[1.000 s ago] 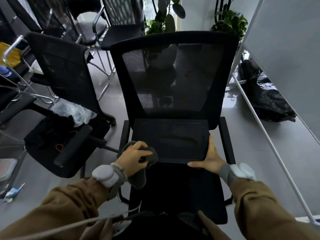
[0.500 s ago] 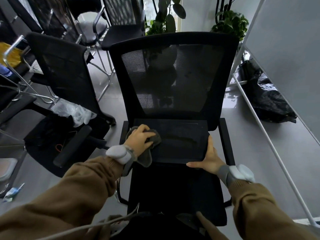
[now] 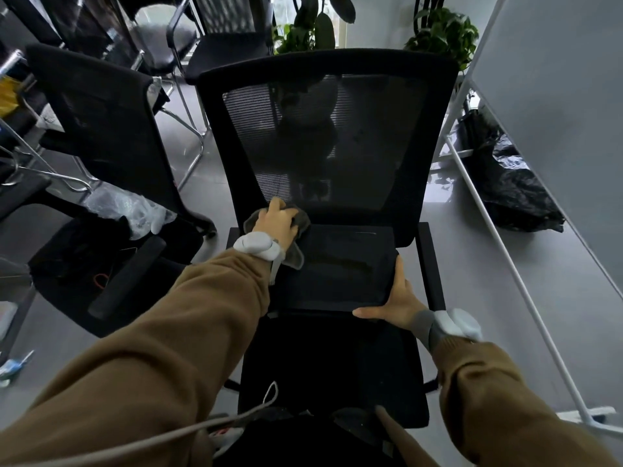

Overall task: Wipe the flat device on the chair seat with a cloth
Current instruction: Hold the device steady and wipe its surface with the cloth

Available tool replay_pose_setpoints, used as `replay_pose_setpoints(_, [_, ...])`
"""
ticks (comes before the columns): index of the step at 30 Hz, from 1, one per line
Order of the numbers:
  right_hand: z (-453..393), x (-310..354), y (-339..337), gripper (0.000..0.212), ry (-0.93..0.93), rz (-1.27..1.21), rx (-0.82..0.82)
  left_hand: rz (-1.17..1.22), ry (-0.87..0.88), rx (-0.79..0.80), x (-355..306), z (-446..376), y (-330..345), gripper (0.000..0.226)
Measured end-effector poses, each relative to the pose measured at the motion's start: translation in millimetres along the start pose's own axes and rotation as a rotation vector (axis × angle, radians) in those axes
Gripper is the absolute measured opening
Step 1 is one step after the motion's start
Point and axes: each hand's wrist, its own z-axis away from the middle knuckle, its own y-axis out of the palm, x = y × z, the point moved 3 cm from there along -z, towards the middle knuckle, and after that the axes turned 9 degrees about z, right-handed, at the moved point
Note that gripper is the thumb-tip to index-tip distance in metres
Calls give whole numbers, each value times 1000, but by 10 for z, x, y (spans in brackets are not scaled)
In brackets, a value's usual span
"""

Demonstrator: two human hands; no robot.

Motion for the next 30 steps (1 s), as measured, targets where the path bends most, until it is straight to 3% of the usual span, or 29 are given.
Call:
replay_pose_setpoints(6, [13,-10,6,150,-12,-7,13,-3,27,26,6,244,38,35])
replay_pose_setpoints(17, [28,-3,9,151,-9,-31,23,-8,195,261,53,1169,144,35])
replay_pose_setpoints(30, [9,14,9,151,11,-25,31,5,250,288,26,1250,146,33])
